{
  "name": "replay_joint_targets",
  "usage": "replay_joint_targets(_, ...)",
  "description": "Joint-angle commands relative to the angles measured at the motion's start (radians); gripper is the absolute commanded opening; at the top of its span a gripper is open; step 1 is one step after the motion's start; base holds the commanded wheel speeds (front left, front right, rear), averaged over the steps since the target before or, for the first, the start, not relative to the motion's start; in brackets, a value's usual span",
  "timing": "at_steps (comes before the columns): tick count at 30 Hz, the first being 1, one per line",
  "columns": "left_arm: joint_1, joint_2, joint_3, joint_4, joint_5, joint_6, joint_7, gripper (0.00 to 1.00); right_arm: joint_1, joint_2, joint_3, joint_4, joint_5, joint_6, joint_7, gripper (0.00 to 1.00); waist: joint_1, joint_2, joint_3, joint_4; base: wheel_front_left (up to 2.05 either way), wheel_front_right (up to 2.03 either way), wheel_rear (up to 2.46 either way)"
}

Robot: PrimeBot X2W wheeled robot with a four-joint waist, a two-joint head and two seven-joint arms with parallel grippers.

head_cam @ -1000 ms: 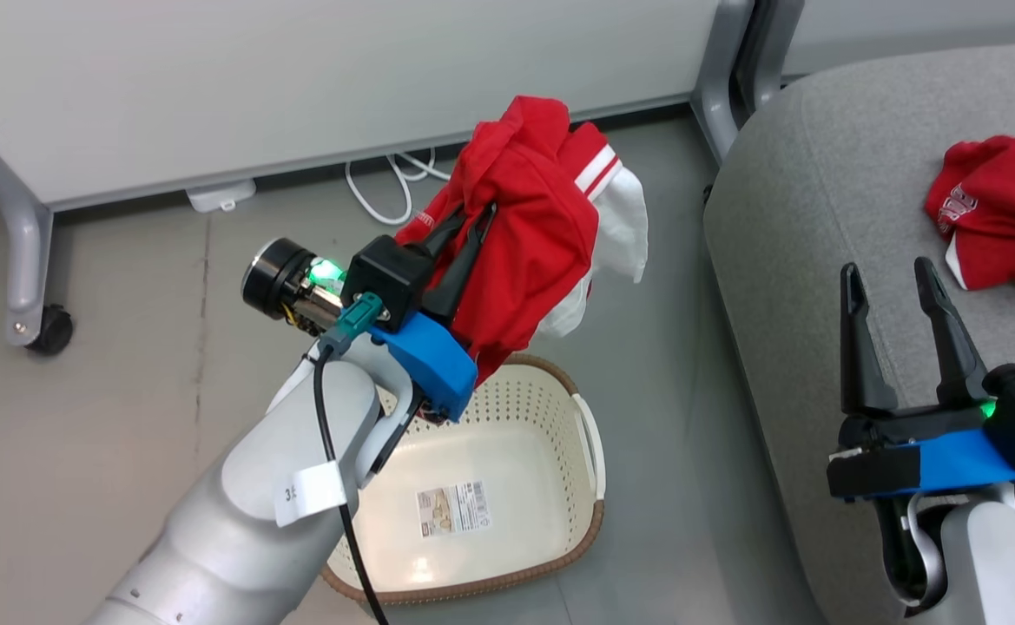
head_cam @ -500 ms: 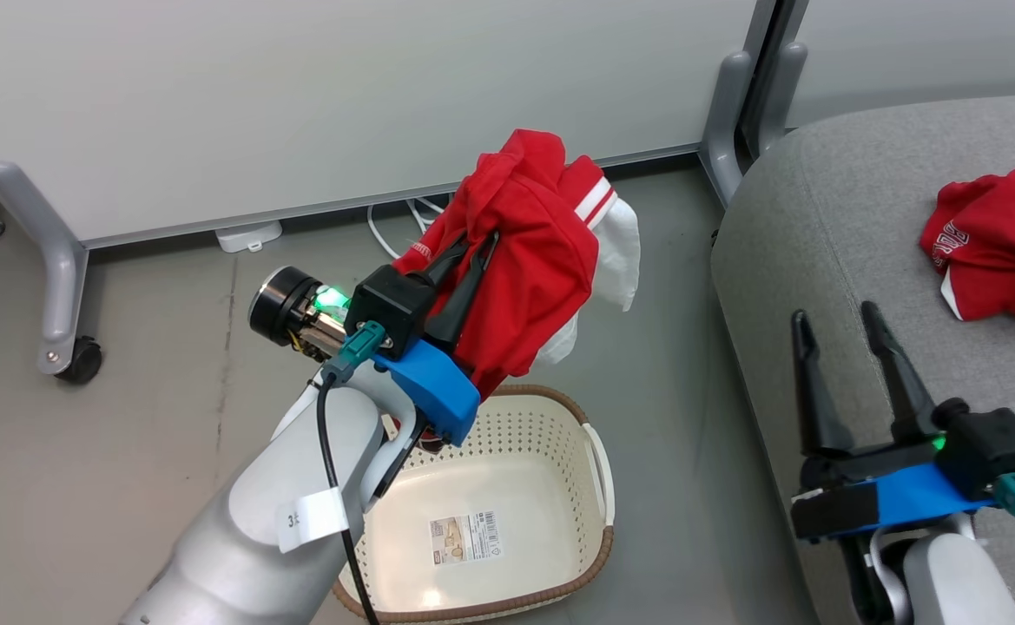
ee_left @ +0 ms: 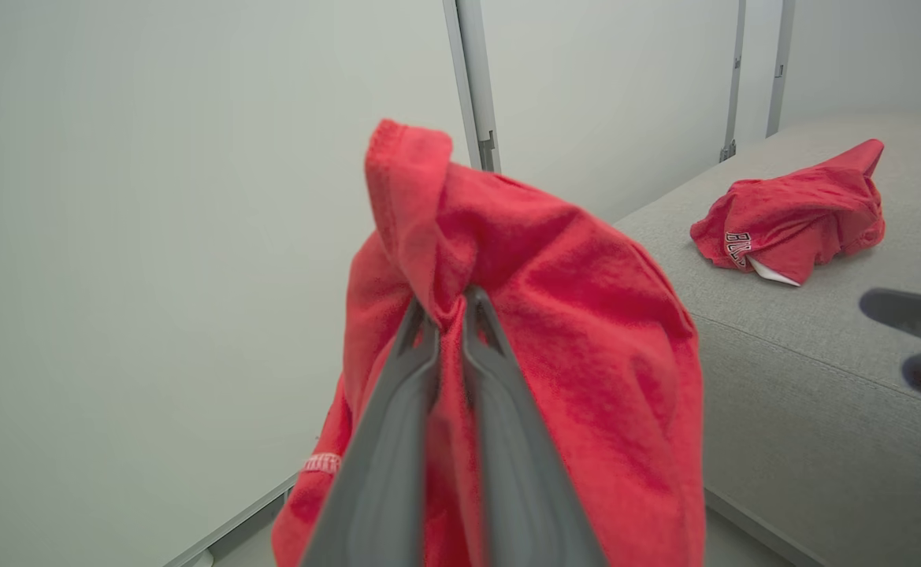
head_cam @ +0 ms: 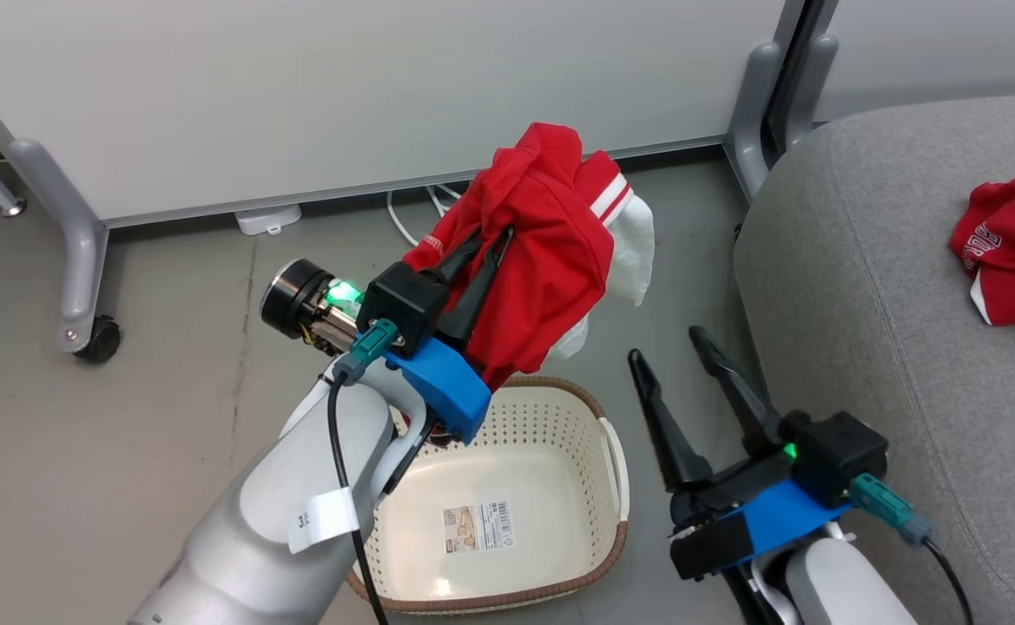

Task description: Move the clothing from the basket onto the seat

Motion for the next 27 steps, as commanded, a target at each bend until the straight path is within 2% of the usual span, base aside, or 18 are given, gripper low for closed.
replay_joint_targets(1, -0.012, -0.002, 0.008, 0.000, 0.004, -0.001, -0.005, 0.00, -0.021, 0.001, 0.018, 0.008, 0.009, 0.000, 0.000, 1.00, 0.0000, -0.0001, 0.002, 0.003, 0.00, 0.00, 0.00)
replay_joint_targets(10, -0.016, -0.022, 0.012, -0.003, 0.028, -0.012, -0.005, 0.00, -0.122, 0.001, 0.132, 0.068, 0.054, 0.000, 0.000, 1.00, 0.0000, -0.0001, 0.016, 0.023, 0.00, 0.00, 0.00)
replay_joint_targets(19, -0.026, -0.039, 0.015, -0.010, 0.046, -0.022, -0.005, 0.00, -0.202, 0.001, 0.175, 0.174, 0.095, 0.000, 0.000, 1.00, 0.0000, -0.0001, 0.041, 0.047, 0.00, 0.00, 0.00)
replay_joint_targets(27, -0.031, -0.051, 0.017, -0.014, 0.060, -0.028, -0.005, 0.00, -0.269, 0.001, 0.217, 0.241, 0.177, 0.000, -0.001, 1.00, 0.0000, -0.0001, 0.056, 0.063, 0.00, 0.00, 0.00)
